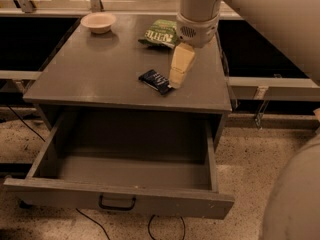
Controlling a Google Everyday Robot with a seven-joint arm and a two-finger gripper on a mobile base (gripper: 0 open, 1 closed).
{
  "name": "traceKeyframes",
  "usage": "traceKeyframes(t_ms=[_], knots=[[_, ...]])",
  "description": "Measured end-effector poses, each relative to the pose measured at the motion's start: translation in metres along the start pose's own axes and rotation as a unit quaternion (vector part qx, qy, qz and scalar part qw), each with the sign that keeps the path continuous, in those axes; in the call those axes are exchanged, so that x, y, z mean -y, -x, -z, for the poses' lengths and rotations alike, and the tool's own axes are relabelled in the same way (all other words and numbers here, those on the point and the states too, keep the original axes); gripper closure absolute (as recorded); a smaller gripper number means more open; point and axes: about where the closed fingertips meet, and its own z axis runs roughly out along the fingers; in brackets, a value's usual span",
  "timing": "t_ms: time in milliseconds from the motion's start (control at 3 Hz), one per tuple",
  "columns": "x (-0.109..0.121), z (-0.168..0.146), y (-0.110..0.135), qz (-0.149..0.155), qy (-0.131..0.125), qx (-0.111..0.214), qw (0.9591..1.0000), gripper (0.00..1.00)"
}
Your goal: Place rxbar blueberry into top drawer
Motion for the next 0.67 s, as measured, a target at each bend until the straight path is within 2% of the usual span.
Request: traceKeyframes(t_ms=[667], knots=[[-0.014,-0.002,0.041,0.042,0.011,0.010,0.9990,0.00]])
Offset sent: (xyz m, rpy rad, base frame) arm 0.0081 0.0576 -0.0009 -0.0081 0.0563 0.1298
